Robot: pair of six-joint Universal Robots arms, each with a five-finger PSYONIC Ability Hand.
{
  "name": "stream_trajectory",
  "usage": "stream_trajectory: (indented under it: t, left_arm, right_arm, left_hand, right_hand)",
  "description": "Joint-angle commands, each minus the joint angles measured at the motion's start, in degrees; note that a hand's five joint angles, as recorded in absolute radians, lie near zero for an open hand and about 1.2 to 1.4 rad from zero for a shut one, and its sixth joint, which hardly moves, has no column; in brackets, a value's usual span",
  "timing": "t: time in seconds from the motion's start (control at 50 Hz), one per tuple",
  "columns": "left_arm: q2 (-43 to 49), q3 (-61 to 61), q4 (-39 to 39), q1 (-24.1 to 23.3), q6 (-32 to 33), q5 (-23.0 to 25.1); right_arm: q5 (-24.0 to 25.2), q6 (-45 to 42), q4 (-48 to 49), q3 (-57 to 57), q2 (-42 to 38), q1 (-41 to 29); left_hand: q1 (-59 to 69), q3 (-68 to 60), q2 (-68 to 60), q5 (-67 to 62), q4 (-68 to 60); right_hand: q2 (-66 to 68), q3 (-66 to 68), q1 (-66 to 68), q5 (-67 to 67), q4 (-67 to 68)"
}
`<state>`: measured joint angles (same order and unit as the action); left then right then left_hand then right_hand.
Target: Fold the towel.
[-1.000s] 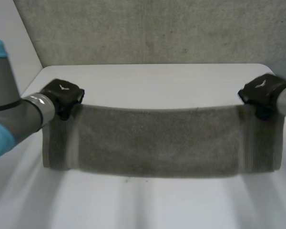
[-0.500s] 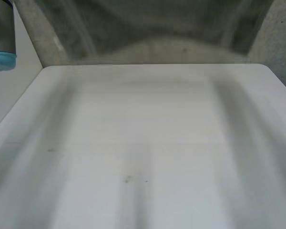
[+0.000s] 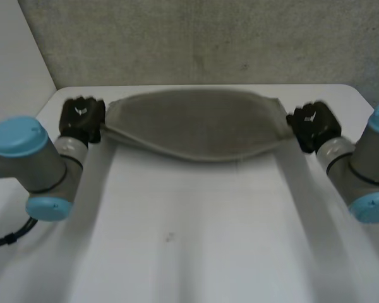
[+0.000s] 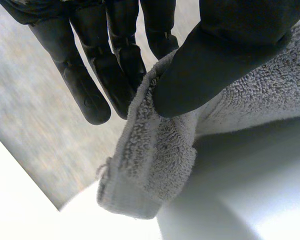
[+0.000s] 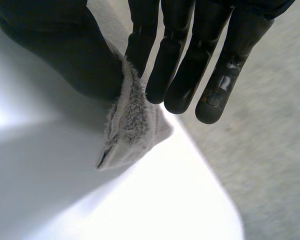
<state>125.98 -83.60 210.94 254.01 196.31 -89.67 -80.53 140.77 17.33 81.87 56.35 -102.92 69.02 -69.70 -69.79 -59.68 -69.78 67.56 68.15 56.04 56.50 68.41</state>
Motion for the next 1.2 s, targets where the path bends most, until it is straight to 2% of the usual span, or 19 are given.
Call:
stream_trajectory:
  t: [0.02,0.1,0.24,0.28,0.32,0.34,0.38,0.42,0.56,0.6,0.7,0.82,0.98,1.1,1.12,1.14,1.16,1.18,1.2]
  left_arm:
    - [-0.2,-5.2,-3.9,0.0,5.0,-0.2]
    - [-6.4,-10.0,-10.8,0.1,10.8,-0.2]
    - [-16.3,-16.9,-21.0,2.1,14.4,-0.2]
    - [-19.0,-18.4,-25.1,2.4,15.9,-0.2]
    - [-23.7,-20.4,-35.1,2.3,20.1,0.3]
    - [-23.8,-20.4,-35.2,2.3,20.1,0.3]
    - [-27.3,-21.8,-42.7,2.3,23.9,1.7]
    - [-28.4,-21.6,-43.8,2.2,24.8,2.8]
    - [-27.4,-18.1,-36.0,3.0,24.7,6.1]
    - [-23.1,-15.4,-30.3,2.4,23.9,5.7]
    - [-15.4,-9.2,-23.5,1.8,22.7,5.7]
    - [-3.4,1.8,-16.8,-0.4,21.6,4.9]
    - [9.5,15.8,-11.5,-1.6,21.7,1.1]
    - [15.9,23.8,-11.3,-2.6,21.8,0.7]
    - [17.6,25.7,-11.3,-2.6,21.9,0.6]
    - [18.9,27.0,-11.6,-2.6,22.0,0.6]
    - [19.0,27.0,-11.6,-2.6,22.0,0.6]
    - [19.7,27.5,-11.8,-2.6,22.1,0.3]
    - [19.9,27.4,-11.8,-2.8,22.2,-0.4]
  right_arm:
    - [-0.6,-2.7,-5.7,1.5,-1.7,0.0]
    - [-0.7,-2.9,-14.8,2.0,2.2,0.5]
    - [-0.4,-5.7,-29.5,5.1,10.3,0.8]
    - [-0.4,-12.0,-38.4,8.0,14.7,2.2]
    - [-0.5,-16.1,-43.1,10.0,17.3,3.5]
    - [-0.5,-16.1,-43.2,10.1,17.3,3.5]
    - [0.0,-23.1,-49.9,13.4,21.2,6.0]
    - [0.2,-24.8,-50.3,13.7,22.1,6.8]
    - [0.0,-21.7,-43.1,11.7,21.3,6.7]
    - [-0.4,-18.0,-37.7,9.3,17.5,6.4]
    - [-2.0,-11.9,-29.5,2.7,10.6,3.4]
    - [-5.5,-9.6,-18.1,-5.0,1.0,0.3]
    - [-6.6,-9.9,-1.4,-13.7,-10.7,-1.9]
    - [-9.0,-11.6,3.6,-20.2,-19.2,-2.9]
    - [-9.0,-11.6,3.6,-20.2,-19.3,-2.9]
    - [-9.8,-12.1,3.8,-21.7,-20.5,-3.3]
    - [-9.8,-12.1,3.8,-21.7,-20.5,-3.3]
    - [-10.3,-12.4,3.8,-22.7,-20.9,-3.6]
    - [-10.4,-11.9,3.8,-23.0,-20.8,-3.6]
  left_hand:
    - [11.0,-10.3,-10.2,-10.3,-10.2]
    - [11.0,-10.3,-10.2,-10.3,-10.2]
    - [11.0,-10.3,-10.2,-10.3,-10.2]
    - [11.0,-10.3,-10.2,-10.3,-10.2]
    - [11.0,-10.3,-10.2,-10.3,-10.2]
    - [11.0,-10.3,-10.2,-10.3,-10.2]
    - [11.0,-10.3,-10.2,-10.3,-10.2]
    - [11.0,-10.3,-10.2,-10.3,-10.2]
    - [11.0,-10.3,-10.2,-10.3,-10.2]
    - [11.0,-10.3,-10.2,-10.3,-10.2]
    - [11.0,-10.3,-10.2,-10.3,-10.2]
    - [11.0,-10.3,-10.2,-10.3,-10.2]
    - [11.0,-10.3,-10.2,-10.3,-10.2]
    - [11.0,-10.3,-10.2,-10.3,-10.2]
    - [7.3,-6.7,-6.6,-6.7,-6.6]
    - [-16.3,17.0,17.1,17.0,17.1]
    - [-16.6,17.3,17.4,17.2,17.3]
    - [-36.9,37.6,37.7,37.6,37.7]
    - [-59.0,59.7,59.8,59.7,59.8]
  right_hand:
    - [12.4,11.9,24.0,13.5,11.6]
    - [12.4,11.9,24.0,13.5,11.6]
    - [12.4,11.9,24.0,13.5,11.6]
    - [12.4,11.9,24.0,13.5,11.6]
    - [12.4,11.9,24.0,13.5,11.6]
    - [12.4,11.9,24.0,13.5,11.6]
    - [12.4,11.9,24.0,13.5,11.6]
    - [12.4,11.9,24.0,13.5,11.6]
    - [12.4,11.9,24.0,13.5,11.6]
    - [12.4,11.9,24.0,13.5,11.6]
    - [12.4,11.9,24.0,13.5,11.6]
    - [12.4,11.9,24.0,13.5,11.6]
    - [12.4,11.9,24.0,13.5,11.6]
    - [10.2,9.6,21.7,11.2,9.3]
    - [10.1,9.6,21.7,11.2,9.3]
    - [-28.8,-29.4,-17.3,-27.8,-29.7]
    - [-29.2,-29.8,-17.7,-28.2,-30.1]
    - [-57.6,-58.1,-46.0,-56.5,-58.4]
    - [-57.6,-58.1,-46.0,-56.5,-58.4]
